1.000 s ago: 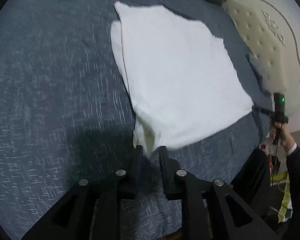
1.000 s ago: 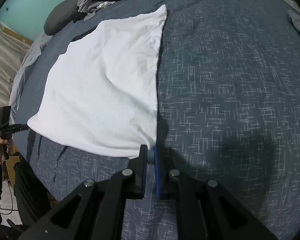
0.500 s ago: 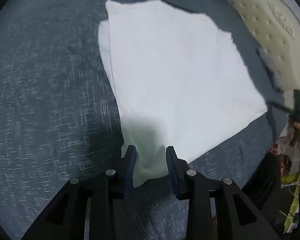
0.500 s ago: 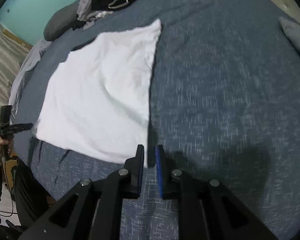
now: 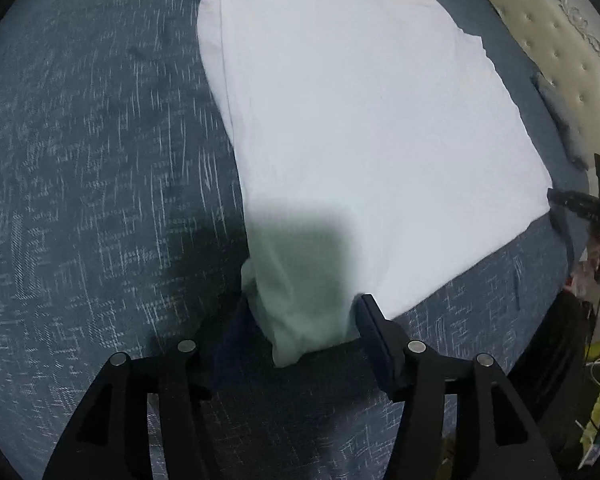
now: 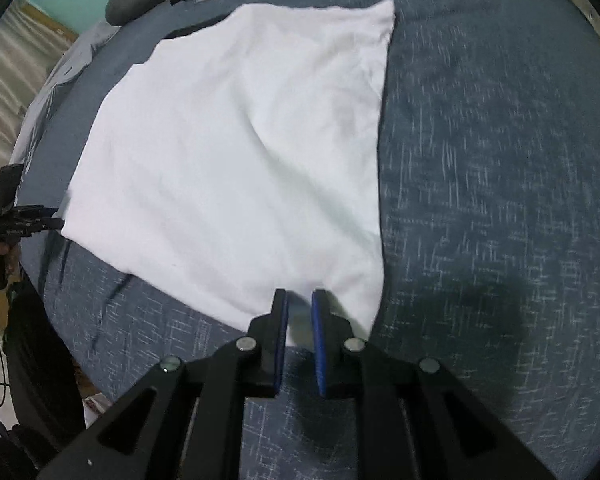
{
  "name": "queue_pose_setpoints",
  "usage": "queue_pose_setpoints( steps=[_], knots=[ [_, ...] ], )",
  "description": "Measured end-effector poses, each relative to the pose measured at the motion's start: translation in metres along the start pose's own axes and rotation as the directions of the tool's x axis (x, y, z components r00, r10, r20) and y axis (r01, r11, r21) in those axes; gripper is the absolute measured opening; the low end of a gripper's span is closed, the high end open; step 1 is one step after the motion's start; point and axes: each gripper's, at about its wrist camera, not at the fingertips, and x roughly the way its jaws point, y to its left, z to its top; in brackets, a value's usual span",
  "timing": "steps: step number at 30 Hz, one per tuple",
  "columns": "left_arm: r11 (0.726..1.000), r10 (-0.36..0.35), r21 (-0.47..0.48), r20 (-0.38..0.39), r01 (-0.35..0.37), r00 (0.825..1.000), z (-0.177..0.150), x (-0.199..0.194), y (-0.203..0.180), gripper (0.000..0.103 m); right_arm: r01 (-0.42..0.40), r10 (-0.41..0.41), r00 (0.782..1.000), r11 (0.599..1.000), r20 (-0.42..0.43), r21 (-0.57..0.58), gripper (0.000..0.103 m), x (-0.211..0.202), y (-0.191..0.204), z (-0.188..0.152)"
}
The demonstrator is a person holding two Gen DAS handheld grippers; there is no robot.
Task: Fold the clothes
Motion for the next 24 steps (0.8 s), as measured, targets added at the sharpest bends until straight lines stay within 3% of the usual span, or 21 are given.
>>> queue_pose_setpoints(
  steps=[4,18,20,24],
  knots=[
    [1.0,-0.023,-0.01,0.013,0.023,1.0,-0.003,-0.001,0.004,0.06,0.013,-0.013,1.0,1.0,-0.022,-0.002,0.011,0.001,-0.006,-0.004],
    [1.0,0.006,-0.006,0.009,-0.006,1.0,-0.002,-0.017,0.015,0.06,0.076,-0.075,0.996,0.997,-0.055,0.019,0.011,-0.011,-0.023,-0.011],
    [1.0,0.005,-0.017,0.036,-0.005,0.999,0.0,-0.026,0.018,0.06,0.126,-0.125,0.991,0.992,-0.053,0.013,0.011,-0.018,-0.026,-0.012],
    [0.999,0.012,-0.047,0.114,-0.006,0.993,0.01,-0.046,0.021,0.06,0.067,-0.068,0.998,0.995,0.016,0.068,0.011,-0.036,-0.034,-0.01]
  ],
)
